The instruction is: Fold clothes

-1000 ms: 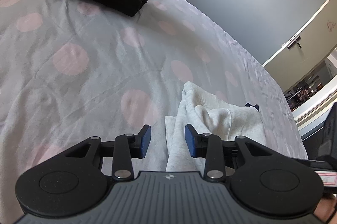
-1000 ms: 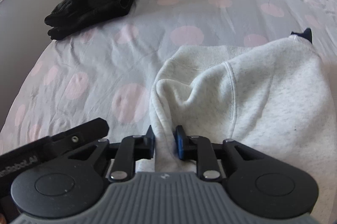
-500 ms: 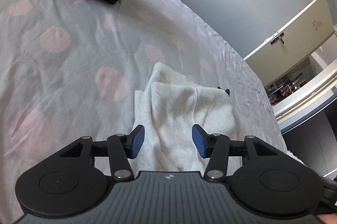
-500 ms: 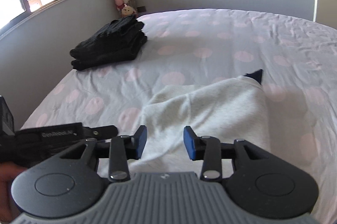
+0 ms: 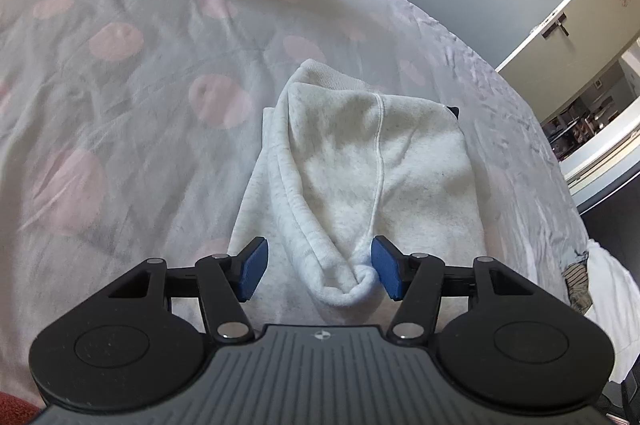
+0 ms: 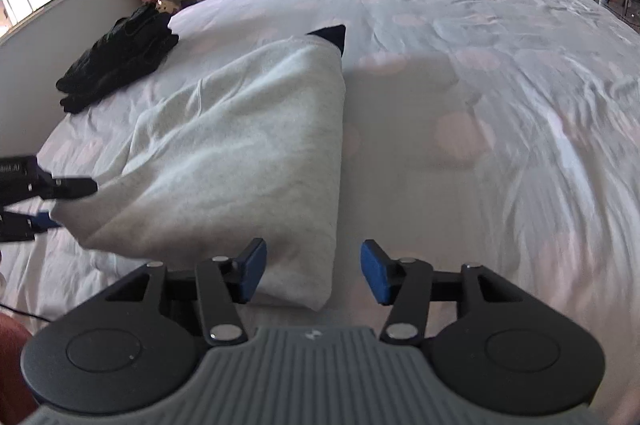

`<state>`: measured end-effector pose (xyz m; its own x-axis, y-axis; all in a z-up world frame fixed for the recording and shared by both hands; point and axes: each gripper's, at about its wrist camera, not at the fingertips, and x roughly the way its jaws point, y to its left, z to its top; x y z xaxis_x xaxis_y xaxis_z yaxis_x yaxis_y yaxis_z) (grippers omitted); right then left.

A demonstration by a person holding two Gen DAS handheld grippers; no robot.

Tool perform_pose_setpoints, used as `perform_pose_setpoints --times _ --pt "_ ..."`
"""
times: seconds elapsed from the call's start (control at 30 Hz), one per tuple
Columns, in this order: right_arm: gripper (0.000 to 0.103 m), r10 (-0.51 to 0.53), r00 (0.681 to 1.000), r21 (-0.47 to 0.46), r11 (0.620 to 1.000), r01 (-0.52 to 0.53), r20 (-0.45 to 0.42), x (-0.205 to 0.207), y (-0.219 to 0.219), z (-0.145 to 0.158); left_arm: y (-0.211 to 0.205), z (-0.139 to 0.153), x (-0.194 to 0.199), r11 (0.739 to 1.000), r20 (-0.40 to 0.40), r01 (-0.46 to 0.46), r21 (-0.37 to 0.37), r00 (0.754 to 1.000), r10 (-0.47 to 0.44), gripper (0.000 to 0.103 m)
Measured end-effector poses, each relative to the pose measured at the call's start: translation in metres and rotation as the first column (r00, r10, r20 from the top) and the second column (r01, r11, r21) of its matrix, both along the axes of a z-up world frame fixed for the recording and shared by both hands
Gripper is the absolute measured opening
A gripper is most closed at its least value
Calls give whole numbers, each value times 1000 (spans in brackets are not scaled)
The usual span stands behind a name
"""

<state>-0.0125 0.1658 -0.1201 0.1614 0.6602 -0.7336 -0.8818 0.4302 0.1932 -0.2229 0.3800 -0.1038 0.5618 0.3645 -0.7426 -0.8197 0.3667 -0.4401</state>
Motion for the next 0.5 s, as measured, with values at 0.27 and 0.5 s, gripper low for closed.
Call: perform_pose_setpoints --times 0.27,0.5 --pt "63 115 991 -99 989 -109 62 -16 4 -32 -13 4 30 969 -305 183 166 944 -125 12" --pt "42 122 990 -114 987 -114 66 -11 9 -44 -3 -33 34 972 -434 203 120 891 -133 5"
